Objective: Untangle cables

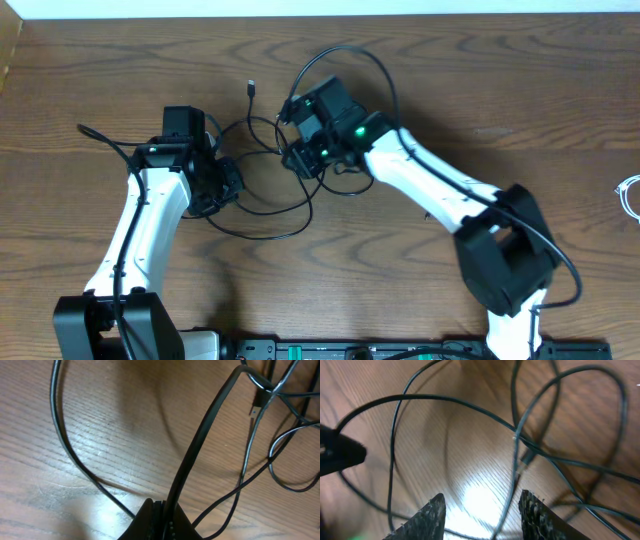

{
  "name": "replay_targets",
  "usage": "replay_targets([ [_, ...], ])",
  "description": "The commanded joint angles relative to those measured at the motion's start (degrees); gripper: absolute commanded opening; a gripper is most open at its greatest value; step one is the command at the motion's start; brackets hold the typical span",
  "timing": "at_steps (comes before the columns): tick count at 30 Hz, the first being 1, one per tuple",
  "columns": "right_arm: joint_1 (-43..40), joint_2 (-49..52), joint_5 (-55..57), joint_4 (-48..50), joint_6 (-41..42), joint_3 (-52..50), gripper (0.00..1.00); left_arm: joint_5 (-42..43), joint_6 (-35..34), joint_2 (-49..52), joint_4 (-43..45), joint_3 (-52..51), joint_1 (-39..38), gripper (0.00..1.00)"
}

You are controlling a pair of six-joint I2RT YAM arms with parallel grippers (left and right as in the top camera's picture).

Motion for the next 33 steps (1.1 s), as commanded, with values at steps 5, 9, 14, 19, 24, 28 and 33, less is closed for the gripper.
replay_targets([
  [5,3.61,4.22,9.40,3.93,1.16,0.22,0.45,-1.44,0.74,-0.63,-0.55,0.00,0.28,0.08],
  [9,5.18,6.12,13.62,6.56,1.95,0.22,0.36,-1.44,0.74,-0.63,-0.55,0.00,0.28,0.08],
  [14,6.47,7.26,22.27,8.70,6.12,0.22,0.36,-1.42,0.72,-0.63,-0.57,0.00,0.28,0.08],
  [19,6.69,8.83,22.40,11.54,6.14,0.22,0.37,-1.42,0.72,-0.63,-0.55,0.00,0.28,0.07],
  [24,6.88,9.99,22.40,12.33,6.16,0.22,0.37,-1.42,0.72,-0.63,-0.55,0.00,0.28,0.08],
  [28,6.93,10.01,22.40,13.00,6.14,0.22,0.31,-1.42,0.72,-0.63,-0.52,0.00,0.28,0.07],
  [33,6.93,10.12,22.40,13.44,6.14,0.22,0.25,-1.42,0.72,-0.63,-0.55,0.00,0.28,0.07],
])
